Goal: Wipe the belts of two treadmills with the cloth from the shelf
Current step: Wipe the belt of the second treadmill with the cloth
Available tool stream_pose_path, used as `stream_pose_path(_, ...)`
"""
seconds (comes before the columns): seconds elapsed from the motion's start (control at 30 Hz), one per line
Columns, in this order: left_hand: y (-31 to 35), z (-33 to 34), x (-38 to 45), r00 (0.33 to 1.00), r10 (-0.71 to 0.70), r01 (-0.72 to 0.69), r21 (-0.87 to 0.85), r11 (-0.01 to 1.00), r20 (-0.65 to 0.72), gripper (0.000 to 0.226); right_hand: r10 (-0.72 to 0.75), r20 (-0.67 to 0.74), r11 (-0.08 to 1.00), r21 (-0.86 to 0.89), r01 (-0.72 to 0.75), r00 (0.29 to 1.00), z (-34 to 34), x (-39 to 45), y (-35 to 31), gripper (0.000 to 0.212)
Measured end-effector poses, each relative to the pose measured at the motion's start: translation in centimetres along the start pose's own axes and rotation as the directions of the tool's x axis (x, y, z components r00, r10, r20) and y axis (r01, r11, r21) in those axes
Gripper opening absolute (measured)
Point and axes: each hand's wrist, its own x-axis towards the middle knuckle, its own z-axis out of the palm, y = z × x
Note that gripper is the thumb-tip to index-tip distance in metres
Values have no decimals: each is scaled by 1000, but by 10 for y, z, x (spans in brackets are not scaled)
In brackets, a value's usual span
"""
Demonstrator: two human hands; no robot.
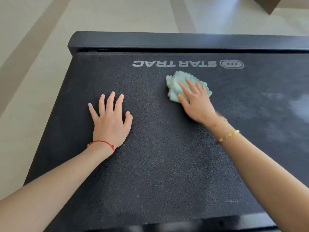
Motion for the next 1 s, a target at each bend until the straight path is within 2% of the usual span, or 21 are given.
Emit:
stream_pose_path(0.13,1,1,-2,1000,-4,4,-19,1000,-18,63,-310,92,950,52,306,946,-1,-100,-38,51)
stream_pose_path(0.27,-1,0,-7,1000,20,-20,-38,999,-2,58,-425,168,905,92,415,889,-14,-154,-43,50)
stream_pose_path(0.37,-3,-3,-24,999,46,-45,-35,998,15,60,-358,134,934,79,350,924,-13,-125,-17,50)
stream_pose_path(0.43,-3,-4,-40,998,64,-63,-35,997,27,61,-169,82,984,76,163,982,-12,-94,2,49)
stream_pose_path(0.5,-3,-6,-52,997,70,-69,-31,997,33,62,12,45,999,52,-14,999,-10,-74,10,49)
stream_pose_path(0.53,-3,-6,-57,997,71,-70,-29,997,32,62,43,27,999,26,-43,999,-8,-74,8,50)
stream_pose_path(0.57,-3,-6,-61,997,72,-71,-28,997,28,63,28,11,1000,8,-28,1000,-5,-79,3,50)
stream_pose_path(0.63,-3,-6,-67,997,76,-76,-20,997,12,68,-112,22,994,-4,112,993,0,-107,-13,50)
stream_pose_path(0.7,-1,-5,-70,997,76,-77,-15,997,-1,71,-271,84,963,8,271,959,-4,-150,-30,50)
stream_pose_path(0.8,0,-6,-71,998,68,-68,-23,997,-10,70,-398,169,917,50,396,902,-18,-212,-45,51)
stream_pose_path(0.9,0,-5,-71,998,70,-70,-24,997,-5,69,-439,201,898,83,432,876,-27,-229,-33,50)
stream_pose_path(1.0,0,-6,-71,998,59,-59,-28,998,10,62,-322,134,947,51,318,937,-19,-187,-9,51)
